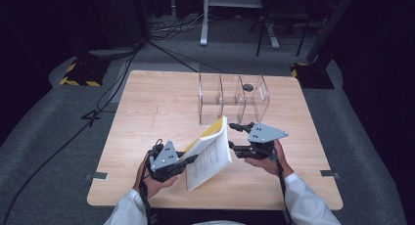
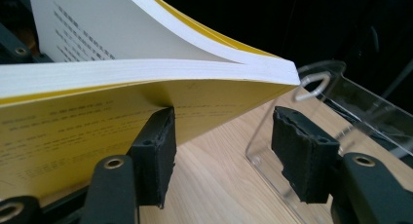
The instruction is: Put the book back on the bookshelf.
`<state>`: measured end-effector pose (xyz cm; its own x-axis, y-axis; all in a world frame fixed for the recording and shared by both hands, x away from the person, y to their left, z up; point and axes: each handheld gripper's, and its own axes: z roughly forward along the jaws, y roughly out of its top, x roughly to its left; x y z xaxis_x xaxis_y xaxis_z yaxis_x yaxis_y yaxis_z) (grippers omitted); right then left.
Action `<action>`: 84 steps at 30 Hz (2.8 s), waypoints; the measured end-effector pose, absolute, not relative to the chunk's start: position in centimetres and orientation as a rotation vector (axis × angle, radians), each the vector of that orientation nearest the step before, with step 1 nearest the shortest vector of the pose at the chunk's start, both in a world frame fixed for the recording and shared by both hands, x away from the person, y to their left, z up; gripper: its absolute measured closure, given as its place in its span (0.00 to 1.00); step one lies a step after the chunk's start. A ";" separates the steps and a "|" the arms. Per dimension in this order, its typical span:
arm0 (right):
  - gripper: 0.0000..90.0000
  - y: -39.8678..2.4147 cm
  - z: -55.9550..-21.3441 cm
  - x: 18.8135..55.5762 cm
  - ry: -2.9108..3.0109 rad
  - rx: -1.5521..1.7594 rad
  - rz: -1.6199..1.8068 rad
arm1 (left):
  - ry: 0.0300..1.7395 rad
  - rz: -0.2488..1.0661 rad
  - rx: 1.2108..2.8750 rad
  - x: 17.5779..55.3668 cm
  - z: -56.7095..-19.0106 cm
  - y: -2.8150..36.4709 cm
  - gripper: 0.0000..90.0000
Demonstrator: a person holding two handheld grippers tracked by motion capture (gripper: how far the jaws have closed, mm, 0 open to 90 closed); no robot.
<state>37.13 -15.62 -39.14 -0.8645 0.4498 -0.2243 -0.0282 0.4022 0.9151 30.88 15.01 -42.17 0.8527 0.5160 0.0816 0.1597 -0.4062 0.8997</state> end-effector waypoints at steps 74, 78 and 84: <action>0.41 -6.1 -43.2 35.4 2.348 0.300 1.535 | 0.824 0.541 1.896 27.6 -45.7 15.9 0.72; 0.40 -7.0 -43.4 35.7 2.340 0.331 1.536 | 0.819 0.454 1.868 28.4 -45.9 17.4 0.83; 0.39 -9.8 -43.8 36.9 2.337 0.390 1.531 | 0.700 0.377 1.897 28.7 -45.9 17.5 0.84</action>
